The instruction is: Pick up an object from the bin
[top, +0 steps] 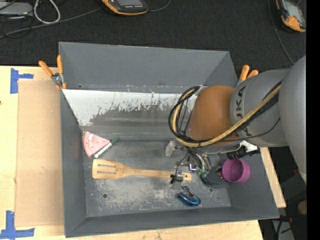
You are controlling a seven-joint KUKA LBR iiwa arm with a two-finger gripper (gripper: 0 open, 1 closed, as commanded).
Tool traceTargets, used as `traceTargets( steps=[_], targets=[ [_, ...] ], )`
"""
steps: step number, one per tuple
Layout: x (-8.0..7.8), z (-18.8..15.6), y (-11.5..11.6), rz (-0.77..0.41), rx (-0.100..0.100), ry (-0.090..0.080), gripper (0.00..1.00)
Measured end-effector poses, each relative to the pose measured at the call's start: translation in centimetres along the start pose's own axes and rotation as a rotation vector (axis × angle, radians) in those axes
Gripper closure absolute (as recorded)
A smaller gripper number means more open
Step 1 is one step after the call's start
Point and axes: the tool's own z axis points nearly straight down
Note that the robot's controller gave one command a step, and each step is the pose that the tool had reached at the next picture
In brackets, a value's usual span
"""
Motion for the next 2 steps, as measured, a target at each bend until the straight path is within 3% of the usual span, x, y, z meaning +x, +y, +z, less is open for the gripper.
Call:
traceTargets(
  steps=[1, 2],
  targets=[
    [-0.7, 2.4, -0.6, -0.048, -0.001, 0.012, 0.00],
    [0.4, 2.9, 1.3, -0.126, -0.001, 0.001, 0.00]
  ],
)
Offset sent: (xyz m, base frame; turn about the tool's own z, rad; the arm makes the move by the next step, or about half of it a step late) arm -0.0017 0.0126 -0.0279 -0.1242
